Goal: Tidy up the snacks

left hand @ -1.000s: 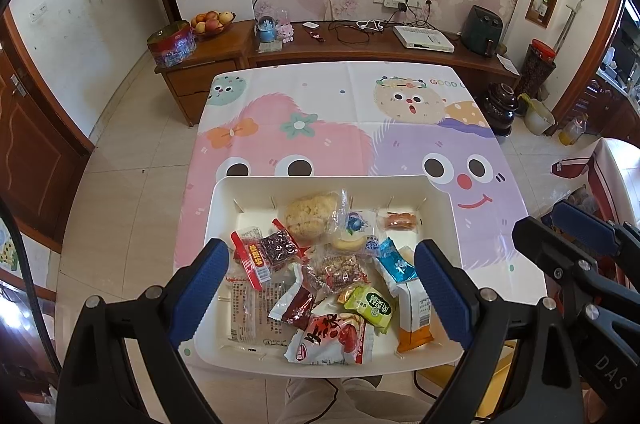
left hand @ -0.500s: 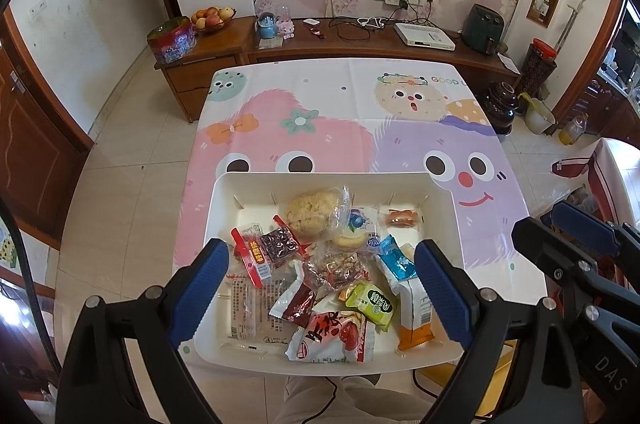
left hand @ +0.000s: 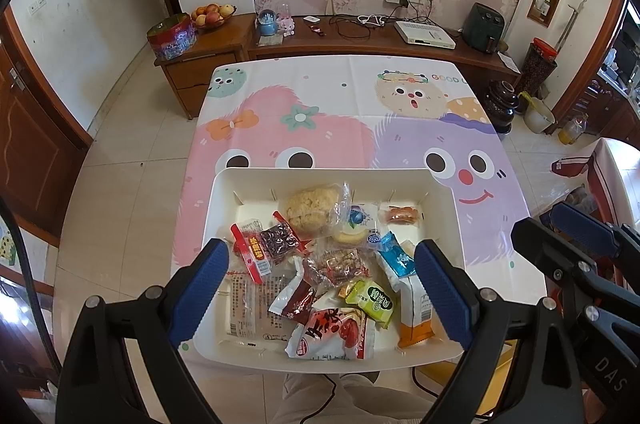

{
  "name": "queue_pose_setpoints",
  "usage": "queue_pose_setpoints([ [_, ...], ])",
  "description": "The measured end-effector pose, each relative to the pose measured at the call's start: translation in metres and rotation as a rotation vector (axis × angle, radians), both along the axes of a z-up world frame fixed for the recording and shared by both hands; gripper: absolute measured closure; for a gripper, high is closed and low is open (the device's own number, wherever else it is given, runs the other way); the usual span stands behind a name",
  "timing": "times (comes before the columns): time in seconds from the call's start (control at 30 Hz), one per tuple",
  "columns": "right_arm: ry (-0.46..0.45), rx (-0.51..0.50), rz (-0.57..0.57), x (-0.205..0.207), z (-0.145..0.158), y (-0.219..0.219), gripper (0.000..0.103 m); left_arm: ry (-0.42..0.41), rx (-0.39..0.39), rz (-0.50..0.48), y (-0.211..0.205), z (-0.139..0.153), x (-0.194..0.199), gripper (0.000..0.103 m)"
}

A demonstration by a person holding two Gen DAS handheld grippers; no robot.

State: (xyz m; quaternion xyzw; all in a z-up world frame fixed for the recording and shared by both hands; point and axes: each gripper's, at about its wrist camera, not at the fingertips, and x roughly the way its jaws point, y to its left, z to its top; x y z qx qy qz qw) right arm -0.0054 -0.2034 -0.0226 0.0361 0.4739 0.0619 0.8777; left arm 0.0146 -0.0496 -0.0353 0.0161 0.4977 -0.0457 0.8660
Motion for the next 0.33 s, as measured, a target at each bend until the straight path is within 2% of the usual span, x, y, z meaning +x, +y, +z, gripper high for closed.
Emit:
queue_pose_setpoints([
  [0.33, 0.000, 0.001, -0.001, 0.0004, 0.0002, 0.0010, 0.053, 0.001, 0.001, -0.002, -0.0004, 0.0007, 0.0016, 0.010],
])
